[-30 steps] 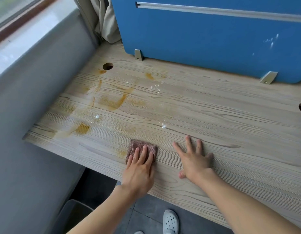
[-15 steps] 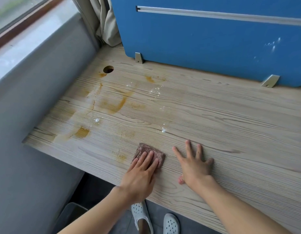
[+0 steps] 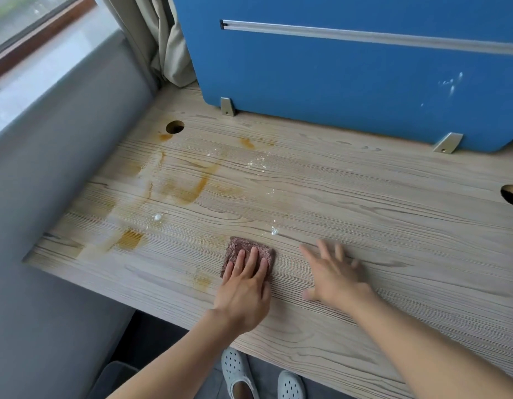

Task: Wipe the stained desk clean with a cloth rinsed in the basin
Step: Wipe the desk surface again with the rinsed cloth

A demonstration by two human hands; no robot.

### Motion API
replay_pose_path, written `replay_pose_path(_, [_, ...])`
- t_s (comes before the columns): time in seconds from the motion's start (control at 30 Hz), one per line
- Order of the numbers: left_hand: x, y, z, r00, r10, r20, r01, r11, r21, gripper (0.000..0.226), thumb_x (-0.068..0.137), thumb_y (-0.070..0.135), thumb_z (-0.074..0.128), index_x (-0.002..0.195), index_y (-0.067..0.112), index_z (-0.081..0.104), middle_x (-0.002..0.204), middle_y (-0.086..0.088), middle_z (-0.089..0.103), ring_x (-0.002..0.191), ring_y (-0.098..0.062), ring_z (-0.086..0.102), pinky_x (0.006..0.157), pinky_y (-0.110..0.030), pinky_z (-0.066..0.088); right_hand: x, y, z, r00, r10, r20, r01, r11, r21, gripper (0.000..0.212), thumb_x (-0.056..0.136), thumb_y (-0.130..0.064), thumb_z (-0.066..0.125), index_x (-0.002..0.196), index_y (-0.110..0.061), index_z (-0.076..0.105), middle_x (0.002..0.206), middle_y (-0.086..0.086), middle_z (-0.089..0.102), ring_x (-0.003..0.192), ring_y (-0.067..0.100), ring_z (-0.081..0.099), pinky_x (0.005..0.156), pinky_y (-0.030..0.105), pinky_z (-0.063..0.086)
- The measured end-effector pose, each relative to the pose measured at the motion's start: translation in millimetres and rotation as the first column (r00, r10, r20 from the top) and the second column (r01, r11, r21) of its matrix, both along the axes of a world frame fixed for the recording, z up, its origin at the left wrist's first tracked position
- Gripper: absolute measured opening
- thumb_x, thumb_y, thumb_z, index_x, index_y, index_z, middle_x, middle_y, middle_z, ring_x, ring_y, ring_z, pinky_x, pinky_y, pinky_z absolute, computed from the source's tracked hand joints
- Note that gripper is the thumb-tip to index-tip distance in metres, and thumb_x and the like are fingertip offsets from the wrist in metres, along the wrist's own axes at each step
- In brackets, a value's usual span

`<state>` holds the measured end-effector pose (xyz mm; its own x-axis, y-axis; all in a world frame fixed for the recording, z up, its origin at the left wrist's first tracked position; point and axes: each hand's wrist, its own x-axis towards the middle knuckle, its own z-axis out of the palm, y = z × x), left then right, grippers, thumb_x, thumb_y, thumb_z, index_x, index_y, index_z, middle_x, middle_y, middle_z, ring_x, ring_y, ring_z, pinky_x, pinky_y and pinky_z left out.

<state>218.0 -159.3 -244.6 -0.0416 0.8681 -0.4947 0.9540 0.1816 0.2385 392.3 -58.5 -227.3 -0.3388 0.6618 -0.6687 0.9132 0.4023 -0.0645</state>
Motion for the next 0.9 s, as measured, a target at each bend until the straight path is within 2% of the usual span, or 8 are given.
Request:
replay_pose_path(0.13, [-11.6, -7.9, -2.5, 0.991, -0.13, -0.042, 0.131, 0.991, 0.02, 0.06, 0.105, 0.044, 0.017, 0.159, 0.031, -0.003, 0.164, 0.006, -0.018, 0.149, -0.017, -0.023, 0.124, -0.039, -0.007, -0.2, 15.7, -2.1, 0.998, -0.038, 0.055, 0.04, 0.998, -0.042, 0.113, 0.083, -0.054, 0.073, 0.153, -0.045, -0.015, 0.161, 0.0, -0.034, 0.149, 0.044, -0.017, 0.107, 0.074, 0.025])
replay_pose_path(0.3, [-5.1, 12.6, -3.9, 1.0, -0.009, -0.03, 0.01, 1.0, 0.019, 0.061, 0.104, 0.044, 0.016, 0.159, 0.028, -0.006, 0.164, 0.004, -0.021, 0.149, -0.02, -0.025, 0.124, -0.043, -0.006, -0.3, 10.8, -9.9, 0.997, -0.011, 0.074, 0.011, 1.0, 0.003, 0.111, 0.087, -0.053, 0.068, 0.152, -0.044, -0.022, 0.16, 0.002, -0.035, 0.148, 0.045, -0.018, 0.107, 0.076, 0.024])
replay_pose_path(0.43, [-8.8, 4.9, -3.3, 0.99, -0.136, -0.023, 0.137, 0.99, 0.017, 0.06, 0.104, 0.045, 0.016, 0.158, 0.032, -0.006, 0.162, 0.007, -0.022, 0.149, -0.018, -0.025, 0.124, -0.04, -0.009, 0.3, 10.8, -11.2, 0.998, -0.011, 0.06, 0.011, 1.0, -0.007, 0.11, 0.088, -0.052, 0.068, 0.152, -0.044, -0.021, 0.16, 0.002, -0.035, 0.148, 0.045, -0.019, 0.107, 0.077, 0.022])
replay_pose_path(0.53, [-16.3, 17.8, -4.1, 0.994, -0.103, -0.036, 0.104, 0.994, 0.035, 0.059, 0.104, 0.044, 0.015, 0.158, 0.031, -0.004, 0.162, 0.005, -0.021, 0.15, -0.019, -0.022, 0.125, -0.041, -0.005, 1.1, 10.9, -10.3, 0.998, -0.005, 0.07, 0.006, 1.0, -0.009, 0.11, 0.088, -0.052, 0.067, 0.152, -0.044, -0.022, 0.16, 0.002, -0.035, 0.148, 0.045, -0.02, 0.108, 0.077, 0.021])
replay_pose_path(0.63, [-3.6, 24.4, -3.8, 0.999, -0.028, -0.016, 0.029, 0.999, 0.026, 0.061, 0.104, 0.045, 0.016, 0.159, 0.028, -0.006, 0.163, 0.005, -0.02, 0.15, -0.022, -0.023, 0.124, -0.044, -0.005, 1.0, 11.2, -10.5, 0.998, -0.01, 0.068, 0.01, 1.0, -0.004, 0.11, 0.088, -0.051, 0.068, 0.152, -0.044, -0.021, 0.161, 0.002, -0.034, 0.148, 0.045, -0.02, 0.108, 0.077, 0.021])
replay_pose_path(0.77, [-15.4, 16.7, -5.6, 0.984, -0.174, -0.039, 0.176, 0.983, 0.047, 0.059, 0.104, 0.044, 0.018, 0.159, 0.033, -0.002, 0.164, 0.007, -0.018, 0.15, -0.018, -0.022, 0.124, -0.04, -0.007, 1.4, 10.7, -8.6, 0.997, -0.001, 0.076, 0.001, 1.0, -0.001, 0.11, 0.086, -0.052, 0.07, 0.154, -0.044, -0.017, 0.162, 0.002, -0.031, 0.149, 0.045, -0.016, 0.107, 0.074, 0.025])
replay_pose_path(0.9, [-17.1, 33.2, -3.8, 0.998, -0.055, -0.022, 0.056, 0.997, 0.055, 0.059, 0.105, 0.044, 0.017, 0.159, 0.03, -0.001, 0.165, 0.004, -0.017, 0.151, -0.02, -0.02, 0.125, -0.042, -0.005, -5.5, 24.8, -4.7, 0.999, -0.005, 0.053, 0.004, 1.0, 0.028, 0.112, 0.073, -0.056, 0.081, 0.153, -0.043, 0.003, 0.163, 0.007, -0.009, 0.146, 0.047, 0.003, 0.107, 0.069, 0.029])
